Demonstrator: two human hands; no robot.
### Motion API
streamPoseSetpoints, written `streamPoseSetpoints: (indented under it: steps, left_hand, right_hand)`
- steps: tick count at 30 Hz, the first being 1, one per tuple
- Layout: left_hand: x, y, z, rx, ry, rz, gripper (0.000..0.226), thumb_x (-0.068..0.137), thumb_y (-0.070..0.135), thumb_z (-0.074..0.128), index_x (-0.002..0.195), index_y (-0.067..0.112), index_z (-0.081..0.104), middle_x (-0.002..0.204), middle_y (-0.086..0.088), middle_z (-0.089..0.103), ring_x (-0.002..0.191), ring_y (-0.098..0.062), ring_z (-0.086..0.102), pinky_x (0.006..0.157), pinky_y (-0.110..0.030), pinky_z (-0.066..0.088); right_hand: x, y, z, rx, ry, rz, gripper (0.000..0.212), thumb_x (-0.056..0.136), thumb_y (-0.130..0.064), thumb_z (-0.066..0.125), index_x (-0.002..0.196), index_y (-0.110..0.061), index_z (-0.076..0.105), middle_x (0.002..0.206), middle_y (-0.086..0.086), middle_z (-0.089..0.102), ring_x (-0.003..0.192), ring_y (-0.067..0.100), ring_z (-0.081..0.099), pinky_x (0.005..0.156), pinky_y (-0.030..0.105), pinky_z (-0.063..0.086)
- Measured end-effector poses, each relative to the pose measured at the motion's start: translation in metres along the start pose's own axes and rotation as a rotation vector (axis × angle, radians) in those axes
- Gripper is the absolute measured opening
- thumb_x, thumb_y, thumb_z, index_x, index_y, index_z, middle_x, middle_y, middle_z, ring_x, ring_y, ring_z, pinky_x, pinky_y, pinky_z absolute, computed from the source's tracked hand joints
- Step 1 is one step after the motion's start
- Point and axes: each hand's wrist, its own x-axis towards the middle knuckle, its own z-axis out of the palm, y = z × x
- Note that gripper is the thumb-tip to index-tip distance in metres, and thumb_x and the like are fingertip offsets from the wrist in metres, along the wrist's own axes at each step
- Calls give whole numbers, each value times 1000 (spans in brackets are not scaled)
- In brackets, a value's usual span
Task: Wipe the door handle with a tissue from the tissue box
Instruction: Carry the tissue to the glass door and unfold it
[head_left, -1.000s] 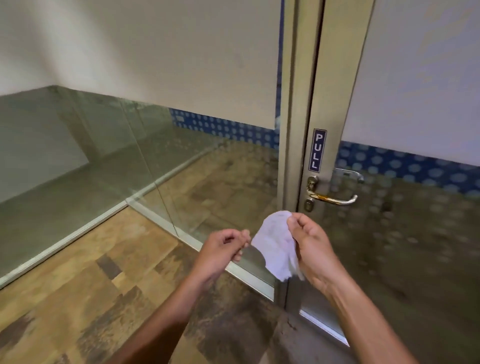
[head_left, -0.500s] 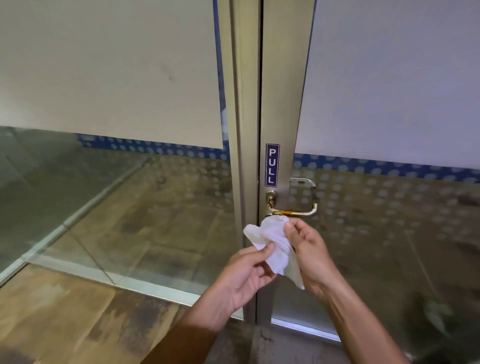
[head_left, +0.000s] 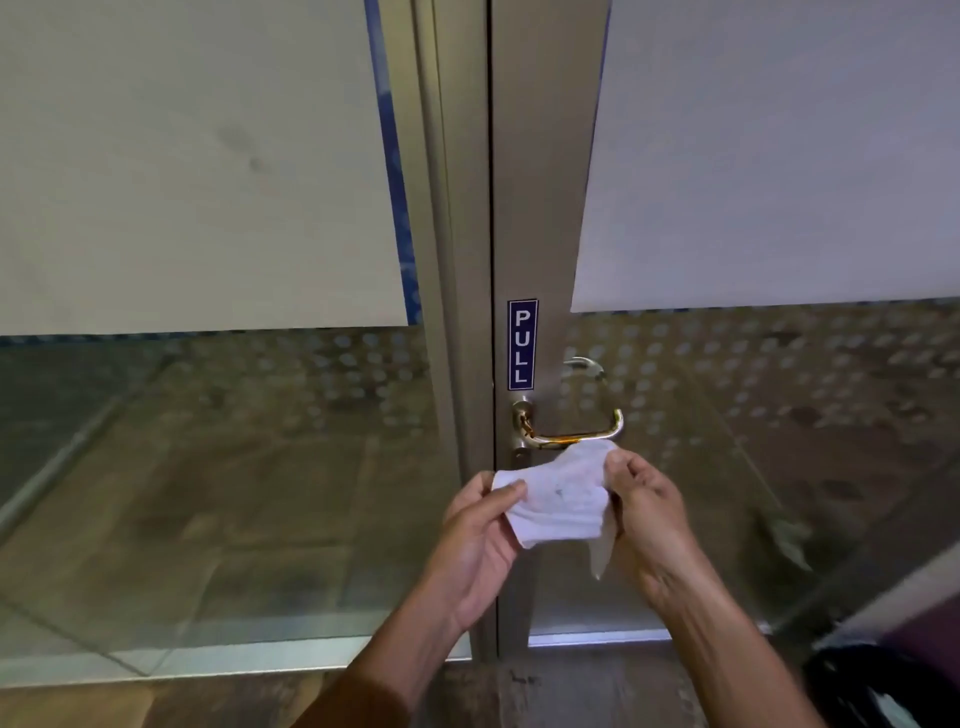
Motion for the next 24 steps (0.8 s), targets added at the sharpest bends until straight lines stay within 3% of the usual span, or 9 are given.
streamPoseSetpoints:
  steps: [3,7,10,13,17,20,24]
  left_hand:
    - [8,2,-4,-6,-18,-37,39,73,2,80,96,8,49,110,-23,74,101,-32,74,73,-38,63]
    - [16,5,-6,2,-37,-63,40,72,-3,77,94,11,47,97,-17,72,93,-28,73,65,-36,63]
    - [18,2,-2,158,-7,-58,25,76,-4,77,84,7,56,93,-19,71,90,-26,73,64,-32,64]
    - [23,-2,4,374,145,32,13,68,5,80,74,8,68,86,-13,73,78,-16,73,61,-23,61]
    - [24,-17,11,425,211,132,19,64,13,82,83,15,80,96,-7,80,86,-14,76,65,-21,59]
    - [19,-28,18,447,119,148,35,64,12,85,98,20,78,111,-9,78,100,-20,75,72,-22,60]
    - [16,-32,24,721,52,146,41,80,2,81,105,33,75,123,-4,73,112,-18,71,79,-25,60]
  right_hand:
    - [3,-5,-10,6,40,6,30,105,-20,47,114,5,61,101,24,73,87,30,68,83,45,54]
    - [9,-13,-30,-28,38,15,30,104,-22,46,113,1,63,97,19,76,90,30,71,91,54,53]
    - [13,-16,-44,-70,42,5,27,105,-24,45,109,-4,63,83,9,78,80,21,73,81,46,58]
    - [20,-19,-58,-82,81,11,25,105,-25,44,109,-7,61,93,12,75,83,22,71,77,43,57]
    - [28,-15,-74,-165,128,-25,23,106,-29,43,99,-14,59,100,15,70,94,30,68,81,51,56]
    - [32,-11,-85,-225,169,-63,23,105,-29,43,98,-14,58,91,8,69,83,22,66,65,35,52]
    - [37,-6,-101,-321,233,-191,17,104,-27,46,99,-16,58,81,0,64,76,16,57,68,32,46]
